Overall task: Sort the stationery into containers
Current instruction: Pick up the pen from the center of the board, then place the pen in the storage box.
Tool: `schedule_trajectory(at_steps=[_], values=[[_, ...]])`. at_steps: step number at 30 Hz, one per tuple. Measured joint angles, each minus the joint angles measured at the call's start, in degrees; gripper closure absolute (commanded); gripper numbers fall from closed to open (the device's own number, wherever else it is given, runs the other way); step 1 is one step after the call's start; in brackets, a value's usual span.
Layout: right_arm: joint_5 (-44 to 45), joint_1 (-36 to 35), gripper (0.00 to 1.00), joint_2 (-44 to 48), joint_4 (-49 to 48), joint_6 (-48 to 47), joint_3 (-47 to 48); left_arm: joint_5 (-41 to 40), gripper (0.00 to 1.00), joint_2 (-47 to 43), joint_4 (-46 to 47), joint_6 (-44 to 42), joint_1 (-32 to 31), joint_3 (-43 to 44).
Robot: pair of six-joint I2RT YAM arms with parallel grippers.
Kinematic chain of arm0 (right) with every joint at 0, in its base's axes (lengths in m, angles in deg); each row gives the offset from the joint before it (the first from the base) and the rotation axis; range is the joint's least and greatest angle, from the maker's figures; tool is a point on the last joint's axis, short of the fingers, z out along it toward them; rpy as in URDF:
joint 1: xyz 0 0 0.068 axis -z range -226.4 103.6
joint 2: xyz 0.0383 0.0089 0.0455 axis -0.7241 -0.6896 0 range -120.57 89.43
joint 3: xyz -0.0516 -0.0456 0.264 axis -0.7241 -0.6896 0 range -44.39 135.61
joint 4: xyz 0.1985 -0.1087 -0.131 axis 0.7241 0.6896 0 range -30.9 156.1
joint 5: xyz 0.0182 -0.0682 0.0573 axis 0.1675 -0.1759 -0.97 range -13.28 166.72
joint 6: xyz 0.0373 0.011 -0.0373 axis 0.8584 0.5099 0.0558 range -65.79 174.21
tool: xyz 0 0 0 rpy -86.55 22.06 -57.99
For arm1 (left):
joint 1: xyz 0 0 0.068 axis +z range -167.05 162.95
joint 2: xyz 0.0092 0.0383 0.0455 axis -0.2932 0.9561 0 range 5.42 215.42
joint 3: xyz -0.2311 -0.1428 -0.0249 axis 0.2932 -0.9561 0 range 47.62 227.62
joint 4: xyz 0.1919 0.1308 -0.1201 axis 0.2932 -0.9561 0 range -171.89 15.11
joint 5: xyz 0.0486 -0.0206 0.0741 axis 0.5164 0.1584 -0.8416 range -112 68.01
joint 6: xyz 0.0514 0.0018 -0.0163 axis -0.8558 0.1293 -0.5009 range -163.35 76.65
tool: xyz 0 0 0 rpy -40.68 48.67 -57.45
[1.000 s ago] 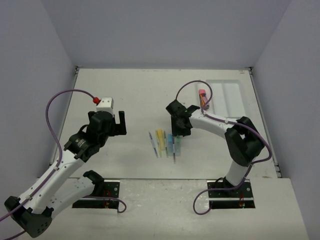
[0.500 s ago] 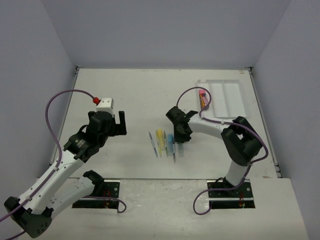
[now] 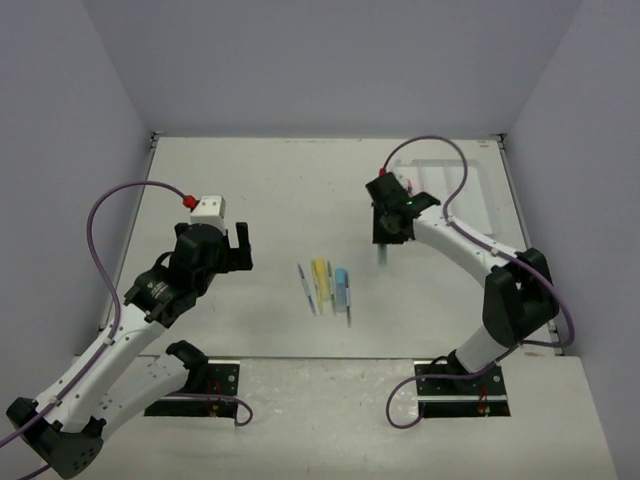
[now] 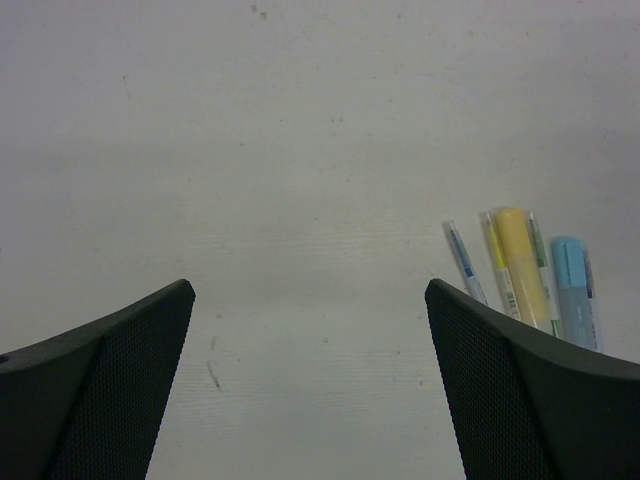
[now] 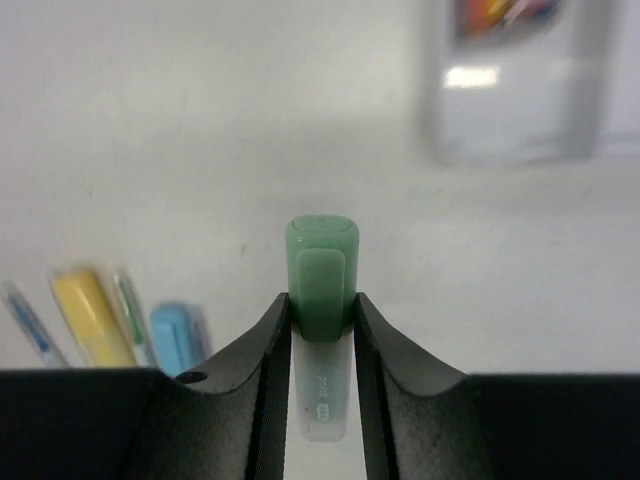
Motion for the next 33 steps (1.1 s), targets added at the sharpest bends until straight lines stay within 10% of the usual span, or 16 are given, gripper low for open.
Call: schedule_trajectory(at_steps=[18, 26, 33], values=[[25.5, 27.2, 0.98, -33.8, -7.9, -36.2, 37.6, 0.8, 0.0, -0.7, 0.5, 0.0, -3.9, -0.6], [26.9, 28.4, 0.47, -36.2, -7.7, -39.8, 38.9, 0.7, 0.0, -1.2, 0.5, 0.0, -4.2, -0.6], [25.7, 28.3, 0.45, -36.4, -1.3, -36.8, 44.2, 0.7, 0.0, -0.3, 0.5, 0.0, -4.2, -0.6]])
